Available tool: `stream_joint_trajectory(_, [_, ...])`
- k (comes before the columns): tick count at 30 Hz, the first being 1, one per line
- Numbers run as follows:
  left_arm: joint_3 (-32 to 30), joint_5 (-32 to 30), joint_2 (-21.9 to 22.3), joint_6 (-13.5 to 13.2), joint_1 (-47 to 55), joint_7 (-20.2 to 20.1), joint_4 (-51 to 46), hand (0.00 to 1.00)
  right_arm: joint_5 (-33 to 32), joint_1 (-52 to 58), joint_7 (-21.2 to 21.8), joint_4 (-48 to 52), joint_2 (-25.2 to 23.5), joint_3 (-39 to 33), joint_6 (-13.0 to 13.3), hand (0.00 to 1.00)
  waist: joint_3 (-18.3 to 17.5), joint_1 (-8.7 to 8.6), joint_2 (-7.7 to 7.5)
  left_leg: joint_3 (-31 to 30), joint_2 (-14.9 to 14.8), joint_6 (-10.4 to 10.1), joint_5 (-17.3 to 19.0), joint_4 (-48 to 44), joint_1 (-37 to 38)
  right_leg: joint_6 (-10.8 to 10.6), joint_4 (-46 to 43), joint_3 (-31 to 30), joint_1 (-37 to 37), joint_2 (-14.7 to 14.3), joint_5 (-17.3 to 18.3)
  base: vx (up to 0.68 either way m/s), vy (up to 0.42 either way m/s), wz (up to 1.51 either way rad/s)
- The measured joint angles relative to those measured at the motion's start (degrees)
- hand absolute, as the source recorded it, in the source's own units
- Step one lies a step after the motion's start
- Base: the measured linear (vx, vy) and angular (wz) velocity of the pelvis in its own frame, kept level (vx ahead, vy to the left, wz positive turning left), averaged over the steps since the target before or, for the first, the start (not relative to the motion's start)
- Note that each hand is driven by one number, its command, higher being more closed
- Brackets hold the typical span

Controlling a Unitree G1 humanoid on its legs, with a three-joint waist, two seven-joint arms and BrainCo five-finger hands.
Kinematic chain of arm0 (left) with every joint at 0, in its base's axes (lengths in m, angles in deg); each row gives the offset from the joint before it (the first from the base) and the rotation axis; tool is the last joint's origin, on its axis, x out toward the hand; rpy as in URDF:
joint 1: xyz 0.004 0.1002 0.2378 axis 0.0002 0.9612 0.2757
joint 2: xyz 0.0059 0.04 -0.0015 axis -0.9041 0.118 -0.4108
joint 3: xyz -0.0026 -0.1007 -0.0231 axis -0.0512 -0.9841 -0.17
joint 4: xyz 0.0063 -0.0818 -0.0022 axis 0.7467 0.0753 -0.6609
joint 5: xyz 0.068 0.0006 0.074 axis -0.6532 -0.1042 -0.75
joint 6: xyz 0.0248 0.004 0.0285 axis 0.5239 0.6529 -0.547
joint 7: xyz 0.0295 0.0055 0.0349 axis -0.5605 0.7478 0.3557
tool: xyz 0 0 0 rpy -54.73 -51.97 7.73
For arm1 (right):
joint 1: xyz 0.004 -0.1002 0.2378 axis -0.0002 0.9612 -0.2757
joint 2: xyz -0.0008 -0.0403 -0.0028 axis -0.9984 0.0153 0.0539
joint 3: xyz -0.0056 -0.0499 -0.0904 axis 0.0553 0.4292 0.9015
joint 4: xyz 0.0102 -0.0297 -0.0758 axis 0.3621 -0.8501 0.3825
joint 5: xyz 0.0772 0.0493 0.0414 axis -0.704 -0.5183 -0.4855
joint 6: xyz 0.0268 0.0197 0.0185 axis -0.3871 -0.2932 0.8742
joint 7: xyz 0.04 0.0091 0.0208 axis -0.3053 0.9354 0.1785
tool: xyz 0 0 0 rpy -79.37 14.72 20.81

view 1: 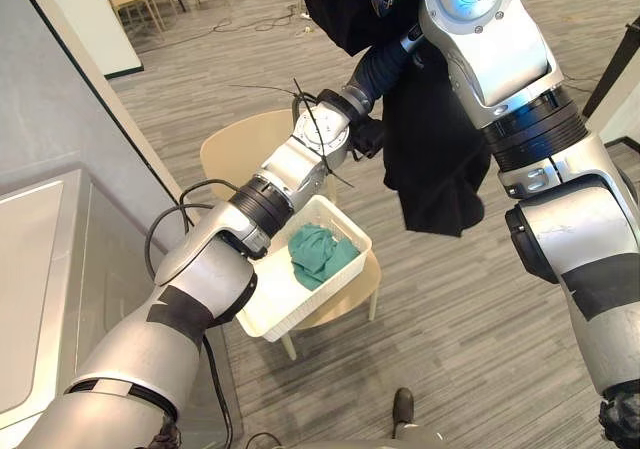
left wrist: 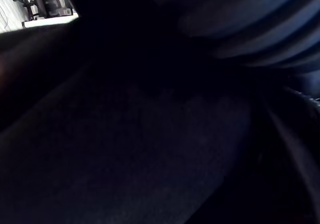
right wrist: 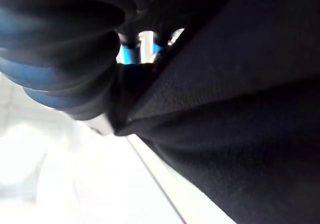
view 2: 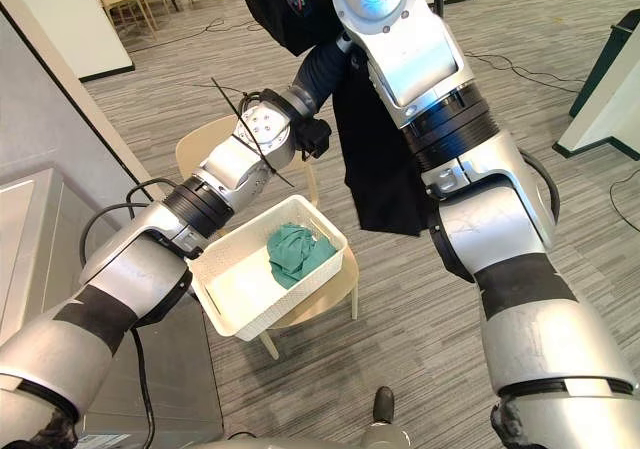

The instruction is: Pick up the laundry basket with both hands and put the clothes into the washing machine.

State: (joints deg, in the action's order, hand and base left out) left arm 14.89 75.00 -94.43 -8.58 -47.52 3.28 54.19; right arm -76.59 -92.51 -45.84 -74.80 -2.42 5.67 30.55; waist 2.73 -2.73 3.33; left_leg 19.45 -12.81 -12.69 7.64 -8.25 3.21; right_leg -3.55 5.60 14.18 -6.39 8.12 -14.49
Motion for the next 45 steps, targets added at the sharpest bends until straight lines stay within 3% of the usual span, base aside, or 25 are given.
stream_joint_trajectory(1, [-0.02, 0.0, -0.05, -0.08, -0.02, 0.01, 0.0, 1.0, 0.01, -0.6, 0.01, -0.21, 0.11, 0.37, -0.09, 0.0, 0.23, 0.0, 0.06, 0.09, 0.01, 0.02, 0.02, 0.02, 0.05, -0.02, 0.0, -0.06, 0.0, 0.0, -0.01, 0.0, 0.0, -0.03])
stream_joint_trajectory(5, [-0.02, -0.05, -0.11, -0.04, 0.0, 0.03, -0.05, 1.0, 0.02, -0.65, -0.01, -0.17, 1.56, 0.34, -0.07, 0.0, 0.28, 0.01, 0.03, 0.04, 0.0, 0.05, 0.04, 0.02, 0.04, -0.02, 0.0, -0.01, 0.03, 0.0, -0.02, 0.0, 0.0, 0.0])
stream_joint_trajectory(10, [-0.5, -0.7, -4.89, 0.13, 1.21, -0.06, -2.86, 1.0, 0.26, -0.49, -0.02, 2.42, 10.06, -2.98, -0.04, 0.0, 1.32, 0.02, 0.03, -0.56, -0.03, 0.03, 0.06, -0.26, 0.11, -0.03, 0.0, 0.44, 0.64, 0.08, -0.01, 0.0, 0.002, 0.05])
stream_joint_trajectory(13, [-5.84, -0.71, -11.08, -0.05, 6.88, -0.06, -9.82, 1.0, 0.47, 4.7, -0.1, 7.99, 17.79, -10.58, 0.2, 0.0, 1.66, -0.11, 0.13, -0.95, -0.21, 0.0, 0.35, -0.62, 0.06, -0.07, 0.0, 0.86, 1.01, 0.03, 0.01, 0.0, 0.003, 0.05])
stream_joint_trajectory(15, [-11.25, -0.71, -15.98, -0.12, 11.73, 0.01, -14.82, 1.0, 1.79, 13.85, -0.77, 13.46, 22.75, -18.11, 0.5, 0.0, 1.66, -0.17, 0.13, -0.92, -0.12, 0.13, 0.62, -0.72, 0.1, -0.08, 0.0, 0.85, 1.18, 0.11, 0.02, 0.0, 0.0, 0.0])
stream_joint_trajectory(19, [-25.75, -0.67, -23.3, -0.18, 25.63, 1.49, -22.39, 1.0, 4.33, 34.81, -2.76, 21.45, 26.44, -37.02, 1.02, 0.0, 1.65, -0.31, 0.13, -0.61, -0.14, 0.14, 0.8, -0.57, 0.34, -0.18, 0.04, 0.55, 1.27, 0.0, 0.11, -0.01, 0.003, -0.03])
stream_joint_trajectory(21, [-31.19, -0.7, -23.77, -0.28, 31.0, 2.16, -26.25, 1.0, 4.9, 43.07, -2.83, 24.43, 26.17, -42.58, 1.35, 0.0, 1.62, -0.3, 0.16, -0.46, -0.1, 0.11, 0.78, -0.51, 0.74, -0.18, 0.04, 0.36, 1.29, -0.01, 0.11, 0.03, 0.0, -0.04])
stream_joint_trajectory(22, [-36.27, -0.69, -23.78, -0.51, 36.02, 2.83, -30.25, 1.0, 6.09, 50.27, -2.69, 26.22, 24.55, -46.65, 1.35, 0.0, 1.62, -0.25, 0.16, -0.41, -0.08, 0.1, 0.77, -0.32, 1.13, -0.18, 0.04, 0.31, 1.49, -0.03, 0.11, 0.03, 0.001, -0.04])
stream_joint_trajectory(26, [-45.5, -0.72, -23.76, -2.01, 46.55, 3.7, -39.83, 1.0, 7.26, 64.77, -2.38, 29.42, 18.92, -52.36, 1.34, 0.0, 1.26, -0.21, 0.27, -0.3, -0.01, 0.13, 0.78, 0.42, 1.88, -0.43, 0.1, 0.28, 2.34, -0.12, 0.34, 0.0, 0.0, -0.01])
stream_joint_trajectory(29, [-53.27, -0.79, -23.57, -3.92, 55.55, 3.68, -46.93, 1.0, 9.08, 75.45, -2.01, 31.63, 11.94, -56.12, 1.35, 0.0, 0.48, 0.23, 0.43, -0.31, 0.08, 0.16, 0.77, 1.19, 2.15, -0.46, 0.15, 0.28, 2.34, -0.15, 0.4, 0.0, 0.0, 0.0])
stream_joint_trajectory(31, [-57.49, -0.8, -21.81, -4.7, 60.65, 3.49, -50.48, 1.0, 9.78, 80.45, -1.27, 32.23, 7.82, -57.06, 1.35, 0.0, -0.4, 0.37, 0.75, -0.31, 0.2, 0.18, 0.76, 1.48, 2.27, -0.51, 0.16, 0.41, 2.32, -0.12, 0.44, 0.0, 0.0, 0.0])
stream_joint_trajectory(33, [-61.11, -0.84, -17.13, -5.78, 66.61, 3.03, -54.71, 1.0, 10.91, 86.84, -1.07, 34.16, 0.78, -57.36, 1.33, 0.0, -1.94, 0.61, 1.11, -0.49, 0.35, 0.2, 0.75, 1.56, 2.39, -0.6, 0.15, 0.58, 2.4, -0.03, 0.52, 0.01, 0.003, 0.02])
stream_joint_trajectory(36, [-62.28, -0.78, -9.68, -6.48, 73.5, 1.67, -59.98, 1.0, 11.14, 94.61, 0.56, 34.99, -9.68, -56.79, 1.54, 0.0, -2.14, 0.69, 0.92, -1.29, 0.6, 0.8, 1.07, 1.56, 2.51, -0.68, 0.17, 1.3, 3.12, 0.35, 0.68, -0.01, 0.007, 0.11])
stream_joint_trajectory(40, [-60.7, -0.77, -2.66, -6.46, 80.84, 0.05, -64.12, 1.0, 11.1, 101.48, 1.83, 31.92, -18.13, -53.8, 1.55, 0.0, -2.24, 0.71, 0.68, -1.9, 0.97, 1.36, 1.37, 1.61, 2.42, -0.94, 0.35, 1.65, 3.38, 0.75, 1.55, -0.02, 0.005, 0.08])
stream_joint_trajectory(45, [-50.81, -1.66, 11.02, -5.58, 94.13, -2.35, -66.92, 1.0, 8.79, 107.77, 2.83, 23.01, -26.35, -50.35, 1.51, 0.0, -2.06, 0.73, 1.04, -2.16, 0.96, 1.46, 1.41, 1.79, 2.34, -1.01, 0.17, 1.81, 3.42, 0.76, 1.76, 0.01, 0.001, 0.01])
